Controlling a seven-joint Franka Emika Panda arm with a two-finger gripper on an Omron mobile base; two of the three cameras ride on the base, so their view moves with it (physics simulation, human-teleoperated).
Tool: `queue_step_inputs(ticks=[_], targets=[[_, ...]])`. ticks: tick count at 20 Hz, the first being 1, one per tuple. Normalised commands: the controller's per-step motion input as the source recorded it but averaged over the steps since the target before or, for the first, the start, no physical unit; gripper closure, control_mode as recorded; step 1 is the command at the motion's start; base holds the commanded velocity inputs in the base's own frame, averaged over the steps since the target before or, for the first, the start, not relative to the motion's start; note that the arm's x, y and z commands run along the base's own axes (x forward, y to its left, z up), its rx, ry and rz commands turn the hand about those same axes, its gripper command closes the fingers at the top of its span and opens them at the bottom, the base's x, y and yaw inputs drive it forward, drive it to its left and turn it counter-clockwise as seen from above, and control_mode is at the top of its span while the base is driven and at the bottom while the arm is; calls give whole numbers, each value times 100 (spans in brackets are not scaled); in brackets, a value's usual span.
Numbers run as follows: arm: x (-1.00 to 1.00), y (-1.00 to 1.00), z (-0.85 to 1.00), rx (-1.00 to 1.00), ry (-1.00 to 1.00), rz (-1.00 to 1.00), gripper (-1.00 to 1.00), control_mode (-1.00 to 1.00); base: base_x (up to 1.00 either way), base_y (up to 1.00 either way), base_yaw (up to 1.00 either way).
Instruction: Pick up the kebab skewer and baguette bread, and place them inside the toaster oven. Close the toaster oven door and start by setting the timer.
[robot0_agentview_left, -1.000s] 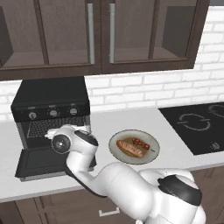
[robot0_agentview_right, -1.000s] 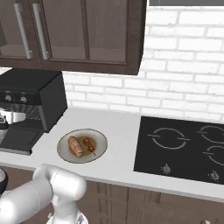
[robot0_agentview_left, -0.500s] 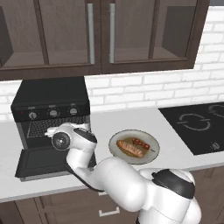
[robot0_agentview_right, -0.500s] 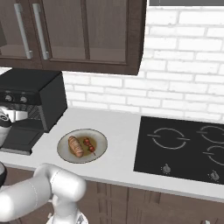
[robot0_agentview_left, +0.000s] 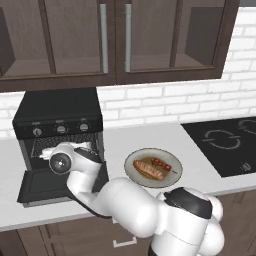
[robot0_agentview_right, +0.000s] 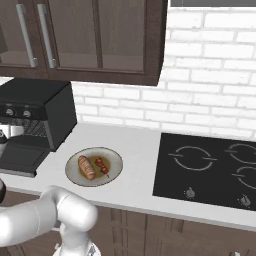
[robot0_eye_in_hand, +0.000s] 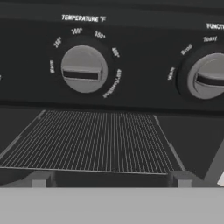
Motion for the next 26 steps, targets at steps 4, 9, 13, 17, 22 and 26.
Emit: queue_step_inputs(ticks=[4, 9, 13, 17, 22, 26], targets=[[34, -5, -3, 2, 0, 0, -100, -100, 0, 0, 0], [24, -1, -23, 0, 0, 0, -100, -100, 0, 0, 0], [0, 0, -26, 0, 0, 0, -100, -100, 0, 0, 0], [0, 0, -10, 0, 0, 0, -100, -100, 0, 0, 0], [22, 0, 0, 0, 0, 0, -100, -100, 0, 0, 0], [35, 0, -5, 0, 7, 0, -100, -100, 0, 0, 0]])
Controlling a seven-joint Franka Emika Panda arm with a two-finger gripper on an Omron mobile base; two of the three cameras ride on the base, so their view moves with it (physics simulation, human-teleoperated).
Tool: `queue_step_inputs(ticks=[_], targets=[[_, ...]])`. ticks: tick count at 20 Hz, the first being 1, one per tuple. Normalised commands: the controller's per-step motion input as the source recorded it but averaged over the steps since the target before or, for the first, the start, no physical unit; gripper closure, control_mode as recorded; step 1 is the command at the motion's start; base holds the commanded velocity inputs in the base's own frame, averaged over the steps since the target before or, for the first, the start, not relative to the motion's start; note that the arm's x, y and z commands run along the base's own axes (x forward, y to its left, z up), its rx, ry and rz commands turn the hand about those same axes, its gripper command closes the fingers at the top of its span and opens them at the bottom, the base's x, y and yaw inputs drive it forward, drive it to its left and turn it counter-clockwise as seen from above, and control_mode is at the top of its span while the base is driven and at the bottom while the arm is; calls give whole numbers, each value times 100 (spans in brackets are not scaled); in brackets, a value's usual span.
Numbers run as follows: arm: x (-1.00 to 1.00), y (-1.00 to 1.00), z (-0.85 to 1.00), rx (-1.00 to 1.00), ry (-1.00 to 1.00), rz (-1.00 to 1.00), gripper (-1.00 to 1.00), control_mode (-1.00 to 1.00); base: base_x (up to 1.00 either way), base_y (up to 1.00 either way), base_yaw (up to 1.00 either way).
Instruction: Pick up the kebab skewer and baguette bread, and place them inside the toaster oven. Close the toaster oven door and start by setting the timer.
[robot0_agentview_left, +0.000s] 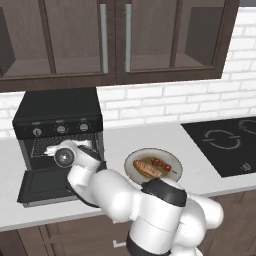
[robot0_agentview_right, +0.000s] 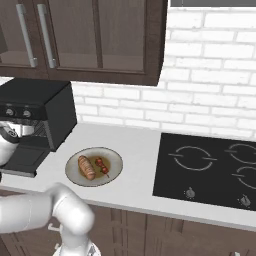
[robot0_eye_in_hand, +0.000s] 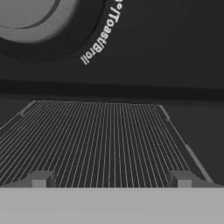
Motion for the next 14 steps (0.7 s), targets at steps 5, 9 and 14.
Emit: queue_step_inputs(ticks=[5, 9, 14], targets=[[28, -1, -2, 3, 9, 0, -100, -100, 0, 0, 0], [22, -1, -17, 0, 1, 0, -100, -100, 0, 0, 0], [1, -1, -39, 0, 0, 0, -100, -100, 0, 0, 0]])
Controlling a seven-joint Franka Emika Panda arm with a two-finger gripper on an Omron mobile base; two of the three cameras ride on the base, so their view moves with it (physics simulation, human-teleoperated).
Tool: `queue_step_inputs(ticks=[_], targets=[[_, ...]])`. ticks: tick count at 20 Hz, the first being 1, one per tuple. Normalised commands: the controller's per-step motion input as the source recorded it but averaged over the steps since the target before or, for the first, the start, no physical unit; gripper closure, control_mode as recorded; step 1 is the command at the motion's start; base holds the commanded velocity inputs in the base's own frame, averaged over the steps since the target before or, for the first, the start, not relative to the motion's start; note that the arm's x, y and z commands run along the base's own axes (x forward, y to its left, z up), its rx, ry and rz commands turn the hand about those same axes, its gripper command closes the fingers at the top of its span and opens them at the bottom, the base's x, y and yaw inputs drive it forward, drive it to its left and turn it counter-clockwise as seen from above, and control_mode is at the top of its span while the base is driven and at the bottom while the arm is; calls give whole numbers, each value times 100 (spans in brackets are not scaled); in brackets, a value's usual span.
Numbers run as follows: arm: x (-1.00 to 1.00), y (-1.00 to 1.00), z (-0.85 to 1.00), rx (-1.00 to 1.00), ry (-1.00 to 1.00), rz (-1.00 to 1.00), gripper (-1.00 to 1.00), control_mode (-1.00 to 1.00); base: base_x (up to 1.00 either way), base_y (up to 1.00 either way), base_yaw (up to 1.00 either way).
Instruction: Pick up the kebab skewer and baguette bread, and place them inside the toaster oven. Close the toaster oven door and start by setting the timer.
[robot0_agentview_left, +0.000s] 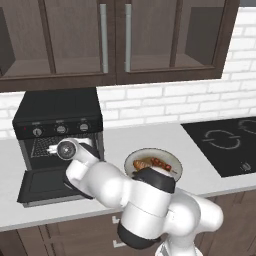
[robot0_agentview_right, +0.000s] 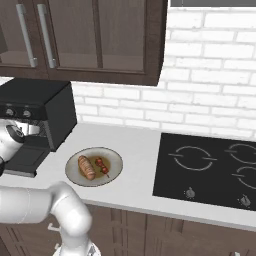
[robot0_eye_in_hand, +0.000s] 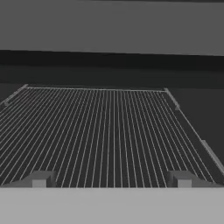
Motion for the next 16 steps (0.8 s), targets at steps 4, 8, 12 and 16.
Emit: queue_step_inputs(ticks=[4, 8, 12, 16], targets=[[0, 0, -29, 0, 3, 0, -100, -100, 0, 0, 0], [12, 0, -9, 0, 10, 0, -100, -100, 0, 0, 0], [24, 0, 0, 0, 1, 0, -100, -100, 0, 0, 0], [26, 0, -1, 0, -1, 0, -100, -100, 0, 0, 0]])
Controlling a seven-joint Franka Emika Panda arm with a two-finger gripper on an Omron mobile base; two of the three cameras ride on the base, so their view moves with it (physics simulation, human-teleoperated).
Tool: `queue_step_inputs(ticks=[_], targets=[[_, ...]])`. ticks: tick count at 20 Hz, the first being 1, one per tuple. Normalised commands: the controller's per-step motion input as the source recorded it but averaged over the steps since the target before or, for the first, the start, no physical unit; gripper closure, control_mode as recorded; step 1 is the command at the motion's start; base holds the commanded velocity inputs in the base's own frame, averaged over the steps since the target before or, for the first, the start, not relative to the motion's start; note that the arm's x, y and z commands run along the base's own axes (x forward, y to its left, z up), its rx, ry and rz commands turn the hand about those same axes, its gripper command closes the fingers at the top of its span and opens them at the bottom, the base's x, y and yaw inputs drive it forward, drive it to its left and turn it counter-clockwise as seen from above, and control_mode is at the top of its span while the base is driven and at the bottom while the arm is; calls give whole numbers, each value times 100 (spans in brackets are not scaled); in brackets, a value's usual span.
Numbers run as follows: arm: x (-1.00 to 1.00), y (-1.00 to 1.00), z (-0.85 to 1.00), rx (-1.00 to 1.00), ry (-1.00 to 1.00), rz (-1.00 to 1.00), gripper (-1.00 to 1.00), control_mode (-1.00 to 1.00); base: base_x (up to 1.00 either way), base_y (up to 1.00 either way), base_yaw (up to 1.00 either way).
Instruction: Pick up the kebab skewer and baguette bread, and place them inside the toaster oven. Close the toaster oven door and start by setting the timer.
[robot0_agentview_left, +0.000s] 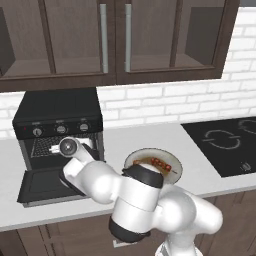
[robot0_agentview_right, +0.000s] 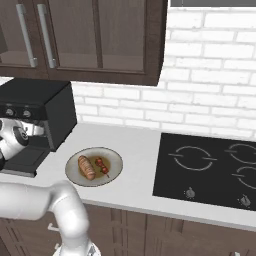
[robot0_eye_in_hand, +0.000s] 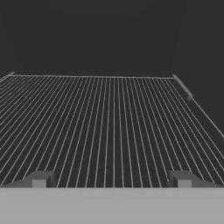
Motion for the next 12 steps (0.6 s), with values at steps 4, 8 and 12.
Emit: queue_step_inputs(ticks=[4, 8, 12], targets=[[13, 0, -11, 0, 0, 0, -100, -100, 0, 0, 0], [0, 0, -31, 0, 10, 0, -100, -100, 0, 0, 0], [0, 0, -34, 0, 4, 0, -100, -100, 0, 0, 0]])
